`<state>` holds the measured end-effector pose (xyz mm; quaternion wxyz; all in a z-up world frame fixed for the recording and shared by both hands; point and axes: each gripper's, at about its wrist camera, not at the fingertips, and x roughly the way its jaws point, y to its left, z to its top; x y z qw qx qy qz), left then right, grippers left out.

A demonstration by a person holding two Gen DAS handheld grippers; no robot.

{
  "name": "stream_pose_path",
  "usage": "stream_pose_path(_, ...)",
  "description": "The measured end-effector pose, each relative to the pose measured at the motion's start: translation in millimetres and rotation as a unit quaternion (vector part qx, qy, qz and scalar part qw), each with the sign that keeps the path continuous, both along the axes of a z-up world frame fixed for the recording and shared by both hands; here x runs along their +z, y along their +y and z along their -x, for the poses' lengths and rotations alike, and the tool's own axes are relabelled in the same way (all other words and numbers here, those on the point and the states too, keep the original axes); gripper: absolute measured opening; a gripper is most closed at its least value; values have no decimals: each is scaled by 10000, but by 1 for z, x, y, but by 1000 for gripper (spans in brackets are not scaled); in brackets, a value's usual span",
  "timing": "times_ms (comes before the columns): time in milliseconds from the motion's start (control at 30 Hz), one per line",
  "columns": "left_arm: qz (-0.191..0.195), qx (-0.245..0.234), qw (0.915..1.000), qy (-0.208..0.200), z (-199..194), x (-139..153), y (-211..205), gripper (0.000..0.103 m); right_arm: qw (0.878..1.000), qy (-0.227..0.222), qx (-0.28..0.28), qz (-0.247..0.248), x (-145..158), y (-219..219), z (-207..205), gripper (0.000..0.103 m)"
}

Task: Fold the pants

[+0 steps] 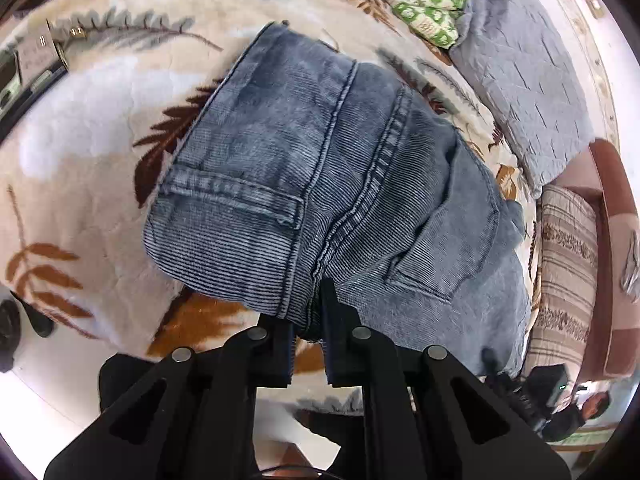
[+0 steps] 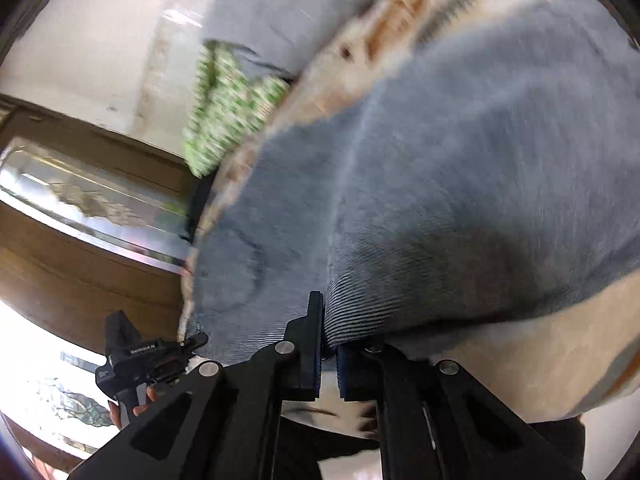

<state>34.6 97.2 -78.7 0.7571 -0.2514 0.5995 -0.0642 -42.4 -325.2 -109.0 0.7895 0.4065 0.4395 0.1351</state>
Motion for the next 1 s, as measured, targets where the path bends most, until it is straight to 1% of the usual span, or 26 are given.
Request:
stream_pose_path(33, -9, 13, 10000, 0, -2, 2, 0, 10, 10000, 64, 3, 32, -4, 0, -1, 9)
stream_pose_path(67, -26, 12, 10000, -16, -2, 5, -1, 10, 10000, 72, -31, -35, -6, -2, 0, 9)
stream_pose_path(100, -72, -17, 9999, -94, 0, 10, -2, 11, 9999, 62, -60, -70, -4, -4, 1, 11)
stream_pose_path(133, -118, -65, 9998, -157, 3, 14, -3, 12, 9999, 41, -104, -53, 0, -9, 3, 18)
stream_pose_path(167, -130, -117, 9996, -201, 5, 18, -4, 16, 9998, -19, -210, -39, 5, -17, 7, 23)
stream_pose_path(200, -97, -162, 9996, -214, 8, 19, -6, 22, 9993, -103, -350, -89, 10, -28, 13, 28)
stream_pose_path(233, 1, -198, 9996, -188, 12, 19, -7, 26, 9985, -158, -503, -122, 14, -40, 17, 30)
stream_pose_path(267, 123, -222, 9996, -149, 14, 19, -9, 32, 9971, -211, -715, -157, 17, -57, 25, 30)
stream_pose_path(300, 254, -250, 9993, -107, 16, 19, -11, 36, 9952, -235, -926, -192, 19, -75, 33, 30)
stream_pose_path(333, 348, -301, 9989, -83, 18, 17, -15, 37, 9933, -226, -1117, -186, 20, -90, 38, 31)
stream_pose_path(367, 357, -369, 9987, -72, 19, 17, -20, 38, 9896, -178, -1422, -94, 20, -109, 46, 33)
stream_pose_path(400, 321, -433, 9985, -40, 19, 16, -26, 38, 9845, -88, -1751, -51, 19, -128, 55, 41)
stream_pose_path(433, 320, -502, 9982, -22, 20, 16, -31, 38, 9801, -61, -1978, -158, 17, -140, 60, 43)
stream_pose_path(500, 224, -585, 9980, -6, 16, 15, -40, 44, 9697, -49, -2374, -567, 8, -170, 72, 44)
stream_pose_path(567, 142, -534, 9985, 61, 12, 10, -43, 44, 9656, -14, -2525, -619, 5, -185, 73, 42)
stream_pose_path(633, 199, -432, 9988, 143, 9, 6, -41, 44, 9639, -35, -2576, -674, 2, -191, 71, 42)
stream_pose_path(700, 187, -371, 9990, 163, 7, 5, -40, 44, 9634, -21, -2618, -576, 1, -194, 67, 42)
stream_pose_path(733, 194, -325, 9990, 221, 5, 4, -40, 44, 9627, 80, -2646, -559, -1, -194, 64, 42)
stream_pose_path(767, 208, -284, 9990, 281, 6, 4, -39, 44, 9604, 163, -2707, -639, -1, -190, 61, 42)
stream_pose_path(833, 219, -277, 9991, 250, 8, 10, -37, 44, 9522, -46, -2908, -938, 4, -196, 74, 43)
stream_pose_path(933, 211, -253, 9994, 143, 11, 15, -34, 44, 9550, -178, -2900, -596, 14, -206, 89, 46)
stream_pose_path(967, 211, -235, 9993, 184, 11, 14, -34, 44, 9561, -134, -2890, -459, 15, -210, 90, 46)
stream_pose_path(1000, 231, -228, 9992, 241, 11, 12, -35, 44, 9541, -110, -2967, -406, 14, -213, 93, 47)
